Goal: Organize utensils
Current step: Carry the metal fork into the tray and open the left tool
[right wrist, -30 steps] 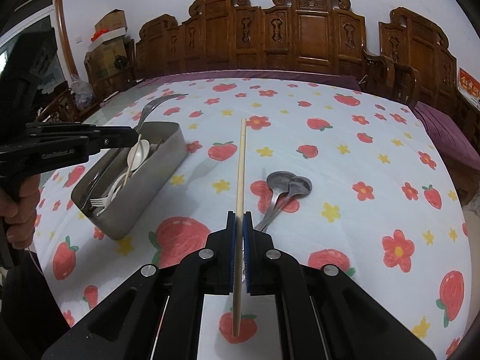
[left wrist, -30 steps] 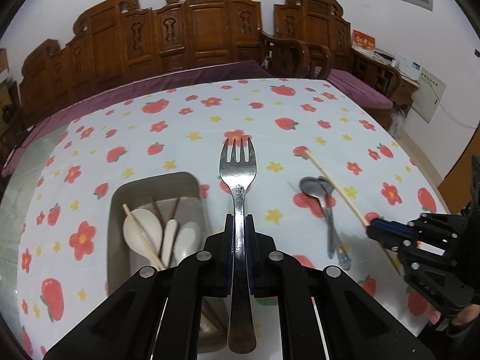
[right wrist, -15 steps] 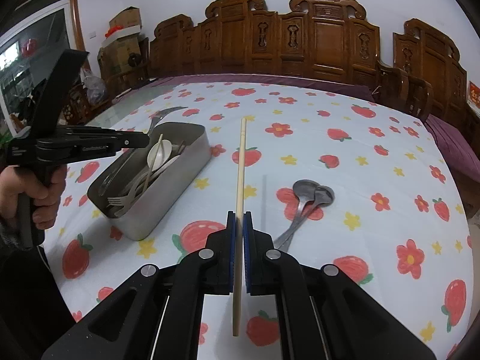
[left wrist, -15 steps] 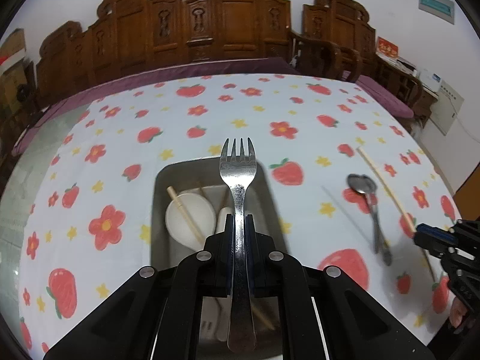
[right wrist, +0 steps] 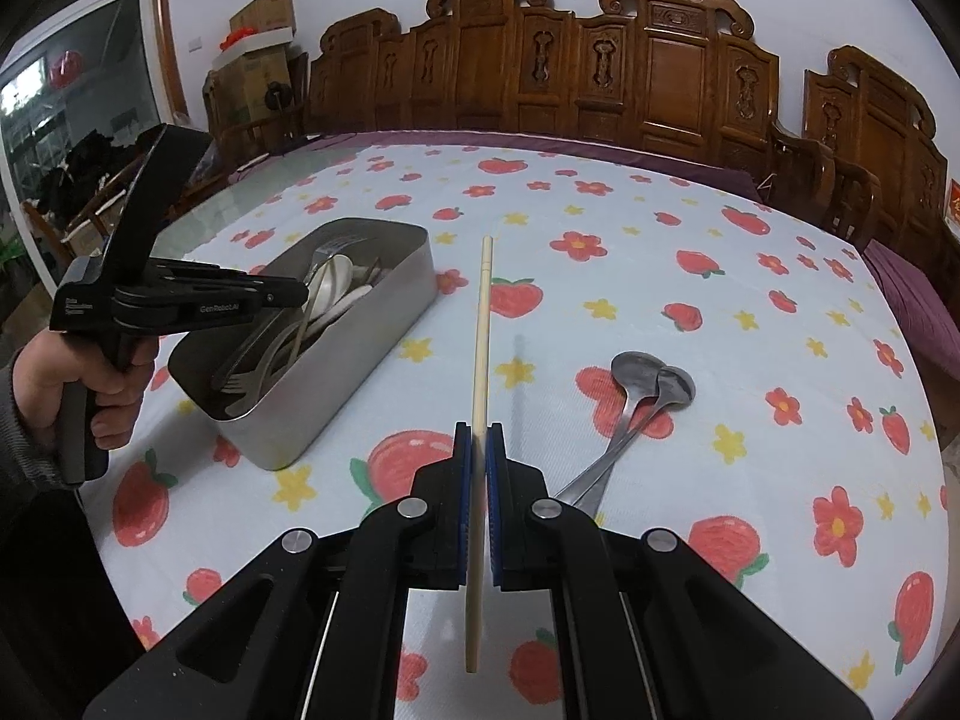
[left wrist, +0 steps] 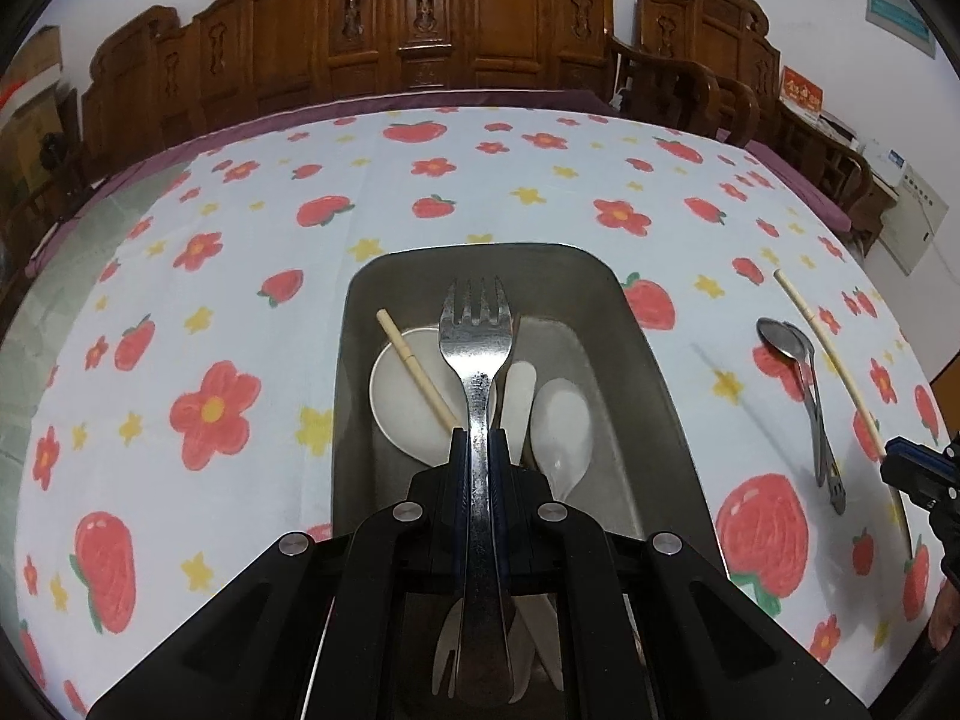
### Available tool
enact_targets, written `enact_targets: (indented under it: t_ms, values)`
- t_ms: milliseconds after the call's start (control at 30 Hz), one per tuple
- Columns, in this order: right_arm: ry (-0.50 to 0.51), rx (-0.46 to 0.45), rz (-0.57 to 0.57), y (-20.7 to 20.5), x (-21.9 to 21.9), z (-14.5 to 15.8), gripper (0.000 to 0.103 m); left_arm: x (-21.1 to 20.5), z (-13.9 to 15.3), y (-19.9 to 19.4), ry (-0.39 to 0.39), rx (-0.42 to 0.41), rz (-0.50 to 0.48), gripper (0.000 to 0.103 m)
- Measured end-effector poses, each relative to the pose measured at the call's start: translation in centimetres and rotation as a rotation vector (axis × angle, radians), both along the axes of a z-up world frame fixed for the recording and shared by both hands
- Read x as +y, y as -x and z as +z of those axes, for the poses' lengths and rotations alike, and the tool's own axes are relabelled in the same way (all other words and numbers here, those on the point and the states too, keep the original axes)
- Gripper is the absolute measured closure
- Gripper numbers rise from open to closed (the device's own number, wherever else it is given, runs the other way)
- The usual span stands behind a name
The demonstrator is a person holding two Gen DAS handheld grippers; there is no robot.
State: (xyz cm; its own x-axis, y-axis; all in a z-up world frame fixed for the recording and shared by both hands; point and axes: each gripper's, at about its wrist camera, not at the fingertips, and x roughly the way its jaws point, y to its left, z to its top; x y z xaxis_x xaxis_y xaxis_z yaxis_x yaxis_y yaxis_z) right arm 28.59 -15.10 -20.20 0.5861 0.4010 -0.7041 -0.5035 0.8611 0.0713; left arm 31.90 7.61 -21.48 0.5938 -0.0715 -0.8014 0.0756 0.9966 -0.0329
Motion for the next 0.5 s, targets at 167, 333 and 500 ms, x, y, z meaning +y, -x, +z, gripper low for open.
enact_targets:
  t_ms: [167,333,500]
  values:
    - [0.008,0.001,0.002,0.04,0.13,-0.19,0.097,-0.16,-0.49,-0.43,-0.007,0.012,-0.003,0.097]
    - [0.01,0.003,0.0,0.1,0.24,-0.23,0.097,-0.16,-0.81,-0.45,-0.001,0.02,-0.002,0.097]
    - [0.009,0.002,-0.001,0.1,0.28,-0.21,0.097,0.1,-0.48,-0.14,0.007,0.008,0.002,0.096]
